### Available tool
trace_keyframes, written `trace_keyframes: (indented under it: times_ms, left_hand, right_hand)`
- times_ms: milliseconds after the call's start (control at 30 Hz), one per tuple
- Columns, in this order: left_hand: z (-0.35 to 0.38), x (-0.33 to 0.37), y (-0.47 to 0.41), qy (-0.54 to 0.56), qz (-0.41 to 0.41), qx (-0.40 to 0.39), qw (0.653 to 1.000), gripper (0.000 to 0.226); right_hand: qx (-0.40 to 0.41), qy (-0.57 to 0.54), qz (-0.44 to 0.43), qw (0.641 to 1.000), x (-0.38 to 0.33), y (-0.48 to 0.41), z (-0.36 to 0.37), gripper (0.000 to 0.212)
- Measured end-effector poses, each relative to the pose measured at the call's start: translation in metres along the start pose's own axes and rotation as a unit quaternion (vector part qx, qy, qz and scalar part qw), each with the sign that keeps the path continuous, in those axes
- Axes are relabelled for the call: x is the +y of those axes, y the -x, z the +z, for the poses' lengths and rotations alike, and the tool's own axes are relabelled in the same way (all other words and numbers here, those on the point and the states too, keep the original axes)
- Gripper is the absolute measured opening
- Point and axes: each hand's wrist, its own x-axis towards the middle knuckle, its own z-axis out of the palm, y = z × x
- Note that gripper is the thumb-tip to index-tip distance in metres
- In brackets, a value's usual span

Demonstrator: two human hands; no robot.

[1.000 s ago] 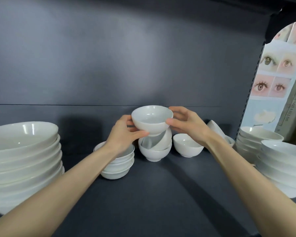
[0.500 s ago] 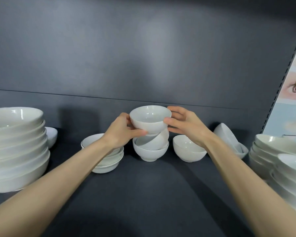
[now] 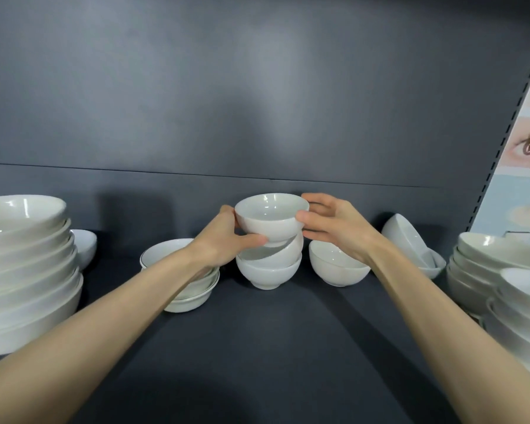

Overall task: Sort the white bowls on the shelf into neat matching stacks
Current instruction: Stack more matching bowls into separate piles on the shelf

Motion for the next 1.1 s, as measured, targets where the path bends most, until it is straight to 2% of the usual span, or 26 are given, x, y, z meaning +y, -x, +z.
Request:
trace_keyframes:
  times_ms: [100,167,233,367,567,833,967,1100]
  left_hand:
    - [0.005,-0.005,-0.001,-0.012,-0.003,-0.012,1.0,0.087]
    - [0.007,-0.01,-0.006,-0.018,0.002,-0.016,1.0,0.094]
    - [0.006,-0.007,-0.007,-0.032,-0.001,-0.018,0.999,0.092]
    - [0.006,-0.002,-0.005,-0.056,-0.013,-0.024,0.998,0.084]
    - [0.007,-0.007,-0.011,-0.08,-0.027,-0.042,0.996,0.073]
    - [0.006,0.003,-0.013,-0.107,-0.063,-0.06,0.99,0.07]
    - [0.004,0.004,-0.014,-0.104,-0.059,-0.051,0.992,0.07]
    - [0.002,-0.001,-0.014,-0.084,-0.053,-0.024,0.995,0.075]
  right_hand:
    - [0.002,0.005,0.007,1.0,0.009,0.001,-0.001,0.04]
    - [0.0,-0.003,0.01,1.0,0.012,0.001,-0.002,0.031]
    - [0.0,-0.009,0.008,1.0,0.012,0.0,-0.003,0.033]
    - [0.004,-0.004,0.015,1.0,0.014,0.0,-0.002,0.052]
    - [0.003,0.015,0.03,0.999,0.013,-0.003,-0.003,0.06]
    - [0.015,0.036,0.031,0.999,0.016,-0.008,-0.001,0.059]
    - [0.024,0.036,0.033,0.999,0.021,-0.008,-0.001,0.062]
    - [0.035,0.037,0.033,0.998,0.022,-0.006,0.003,0.056]
